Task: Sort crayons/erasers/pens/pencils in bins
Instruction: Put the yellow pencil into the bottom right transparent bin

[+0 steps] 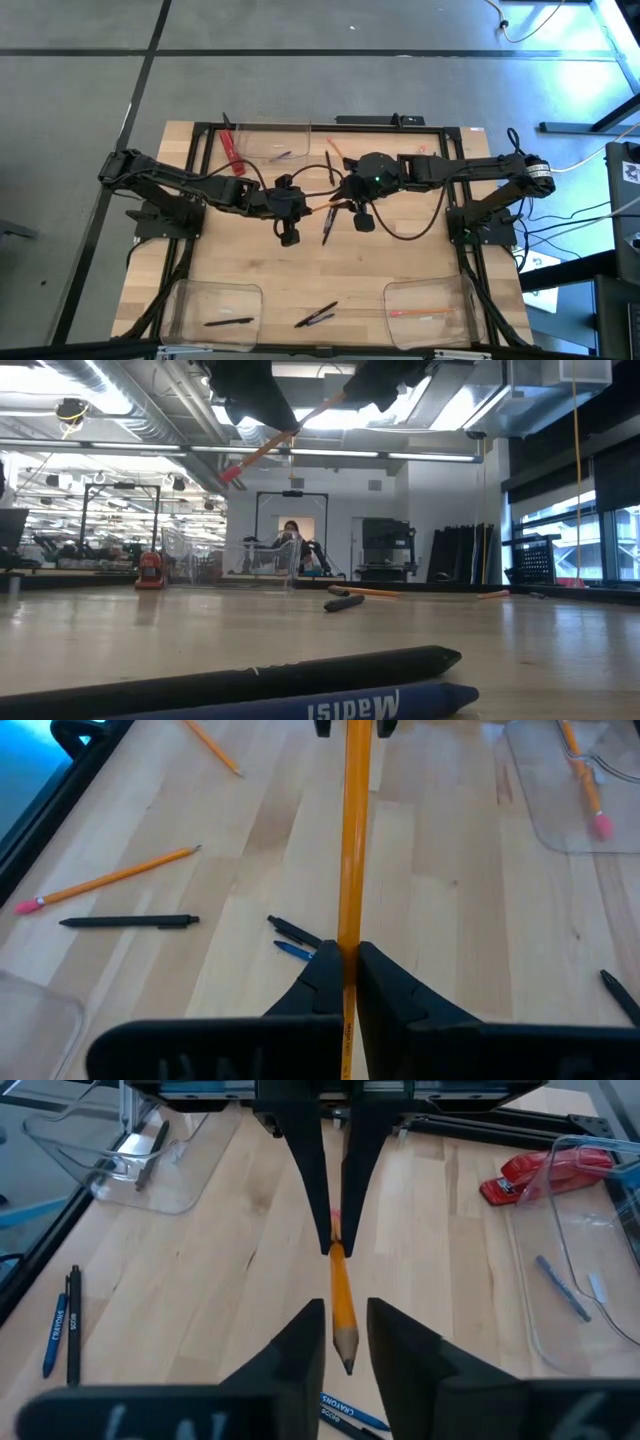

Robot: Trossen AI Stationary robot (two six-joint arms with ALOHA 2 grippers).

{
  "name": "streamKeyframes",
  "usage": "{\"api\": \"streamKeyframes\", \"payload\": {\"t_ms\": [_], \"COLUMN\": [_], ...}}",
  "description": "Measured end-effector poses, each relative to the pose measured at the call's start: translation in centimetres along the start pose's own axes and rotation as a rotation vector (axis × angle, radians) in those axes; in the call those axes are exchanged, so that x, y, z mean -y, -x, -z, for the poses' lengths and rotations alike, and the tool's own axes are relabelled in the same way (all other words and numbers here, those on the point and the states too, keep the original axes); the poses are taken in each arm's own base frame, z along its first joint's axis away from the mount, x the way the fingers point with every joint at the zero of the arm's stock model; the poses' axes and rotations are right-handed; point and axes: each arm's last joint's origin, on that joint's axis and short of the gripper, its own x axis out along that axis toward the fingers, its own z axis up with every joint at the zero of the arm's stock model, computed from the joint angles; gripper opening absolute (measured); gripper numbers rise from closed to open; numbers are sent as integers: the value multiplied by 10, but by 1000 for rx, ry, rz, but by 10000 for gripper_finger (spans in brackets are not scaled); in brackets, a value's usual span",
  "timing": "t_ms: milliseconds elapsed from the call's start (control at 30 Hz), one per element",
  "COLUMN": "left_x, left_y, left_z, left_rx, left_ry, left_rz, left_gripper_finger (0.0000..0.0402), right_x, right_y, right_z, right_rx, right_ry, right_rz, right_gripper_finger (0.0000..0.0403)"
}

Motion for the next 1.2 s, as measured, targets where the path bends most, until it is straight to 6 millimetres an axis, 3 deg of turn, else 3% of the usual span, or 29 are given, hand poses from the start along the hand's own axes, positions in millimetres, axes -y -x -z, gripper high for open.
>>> {"api": "streamKeyframes", "payload": {"t_ms": [233,600,867,1200], "left_x": [0,0,-1,-9], "left_y": [0,0,0,-2], "left_z": [0,0,-1,-3], "left_rx": [-1,1,5,10], "left_ry": [0,1,11,30], "left_rz": [-2,-1,-6,-29], "left_gripper_finger": [0,4,37,117], "right_x": [0,0,0,0], "right_y": [0,0,0,2], "right_z": [0,0,0,3], "right_rx": [0,0,2,-32], "right_ry": [0,-2,0,-10], "right_rz": [1,1,1,20], "right_gripper_finger": [26,31,28,26]}}
